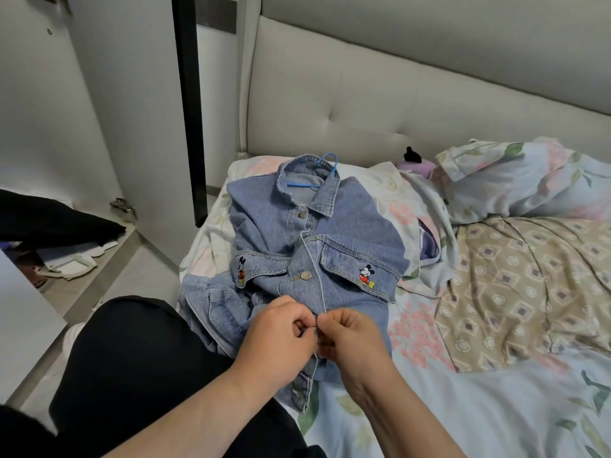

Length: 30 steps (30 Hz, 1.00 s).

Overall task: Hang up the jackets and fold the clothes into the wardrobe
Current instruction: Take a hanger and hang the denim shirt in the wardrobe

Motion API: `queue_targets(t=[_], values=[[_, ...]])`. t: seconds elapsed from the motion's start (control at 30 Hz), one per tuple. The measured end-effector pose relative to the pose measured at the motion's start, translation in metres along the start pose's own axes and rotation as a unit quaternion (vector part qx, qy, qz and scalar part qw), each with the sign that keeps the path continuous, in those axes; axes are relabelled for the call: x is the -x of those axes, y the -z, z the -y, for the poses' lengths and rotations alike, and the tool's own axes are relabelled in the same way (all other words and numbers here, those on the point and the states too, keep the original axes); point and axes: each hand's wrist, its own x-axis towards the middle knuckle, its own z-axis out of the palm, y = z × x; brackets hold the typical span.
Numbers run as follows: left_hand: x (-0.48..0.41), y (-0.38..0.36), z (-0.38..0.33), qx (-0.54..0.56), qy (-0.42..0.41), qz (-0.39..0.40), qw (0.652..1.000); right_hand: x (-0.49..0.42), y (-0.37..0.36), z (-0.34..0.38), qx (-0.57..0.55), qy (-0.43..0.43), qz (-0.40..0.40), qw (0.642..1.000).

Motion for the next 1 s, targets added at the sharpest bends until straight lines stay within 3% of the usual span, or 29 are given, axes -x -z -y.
queue_targets(t=[0.13, 0.3, 0.63, 1.0], values=[[0.0, 0.001, -0.004, 0.03, 0.021, -0.007, 0.999, -0.001, -0.003, -0.007, -0.086, -0.021, -0.027, 0.996], [-0.002, 0.005, -0.007, 0.15, 0.127, 0.022, 0.98, -0.002, -0.006, -0.008, -0.219, -0.062, -0.035, 0.973], [-0.006, 0.001, 0.0, 0.173, 0.165, 0.063, 0.969, -0.002, 0.0, -0.004, -0.12, -0.044, -0.019, 0.992], [-0.011, -0.005, 0.009, 0.111, 0.124, 0.098, 0.981, -0.005, 0.017, -0.005, -0.066, -0.037, 0.026, 0.997]])
